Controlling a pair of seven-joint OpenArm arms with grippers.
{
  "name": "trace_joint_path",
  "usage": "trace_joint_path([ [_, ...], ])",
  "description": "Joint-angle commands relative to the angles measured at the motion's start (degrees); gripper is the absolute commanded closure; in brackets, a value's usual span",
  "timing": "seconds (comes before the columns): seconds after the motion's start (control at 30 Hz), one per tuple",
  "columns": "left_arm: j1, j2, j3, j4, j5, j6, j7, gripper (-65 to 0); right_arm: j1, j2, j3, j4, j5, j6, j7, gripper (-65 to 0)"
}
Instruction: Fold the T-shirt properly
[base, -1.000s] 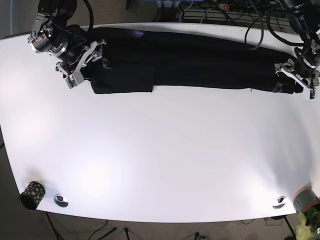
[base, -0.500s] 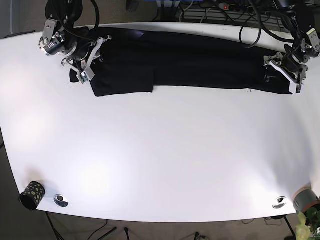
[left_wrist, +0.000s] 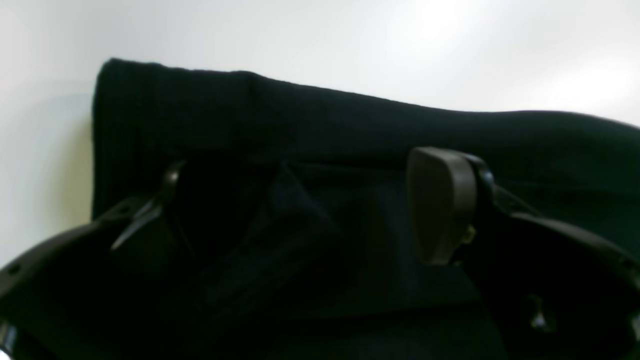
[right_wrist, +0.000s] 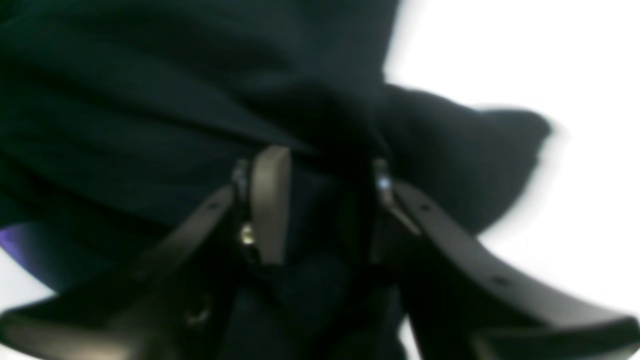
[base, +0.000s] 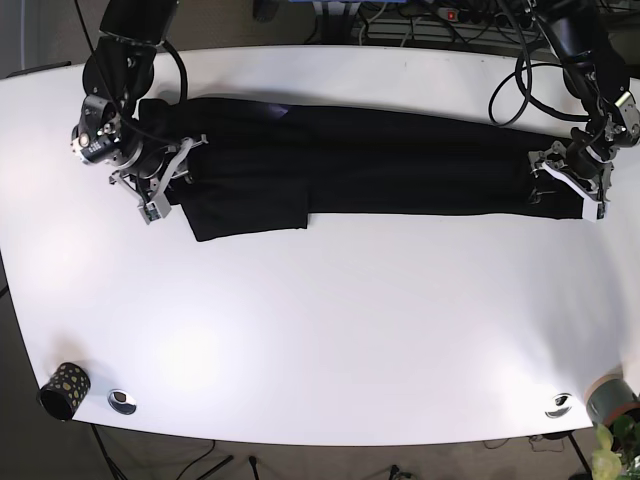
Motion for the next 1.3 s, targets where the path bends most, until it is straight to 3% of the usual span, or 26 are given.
trace_joint_path([
  [0.0, -0.31, -0.34, 0.09, -0.31, 1.83, 0.75, 2.45, -51.2, 4.09, 0.97, 0.18, 0.96, 0.40, -0.01, -1.27, -28.9],
  [0.23, -0.57, 0.45, 0.00, -0.22, 1.74, 0.75, 2.45, -51.2, 13.32, 2.20, 0.44, 0.52, 0.40, -0.01, -6.10, -45.0],
  [0.43, -0.22, 0.45, 0.00, -0.22, 1.74, 0.75, 2.45, -51.1, 18.24, 1.33, 0.09, -6.78, -0.13, -0.01, -6.10, -50.4],
  [0.7, -0.13, 0.45, -0.08, -0.31, 1.74, 0.75, 2.36, -51.1, 20.61, 0.89, 0.00, -15.75, -0.13, -0.01, -5.75, -50.4],
  [0.87, -0.13, 0.45, -0.17, -0.31, 1.74, 0.66, 2.36, -51.1, 20.70, -0.35, -0.08, -20.14, -0.21, -0.01, -2.50, -50.4],
  [1.2, -0.04, 0.45, -0.17, -0.66, 1.74, 0.58, 2.36, -51.1, 19.38, -2.19, -3.78, -20.93, -0.13, -0.01, -1.71, -49.9],
  [1.27, -0.04, 0.45, -0.08, -0.48, 1.74, 0.58, 2.36, -51.1, 19.30, -2.28, -3.95, -20.93, 0.31, -0.01, -0.57, -46.8],
])
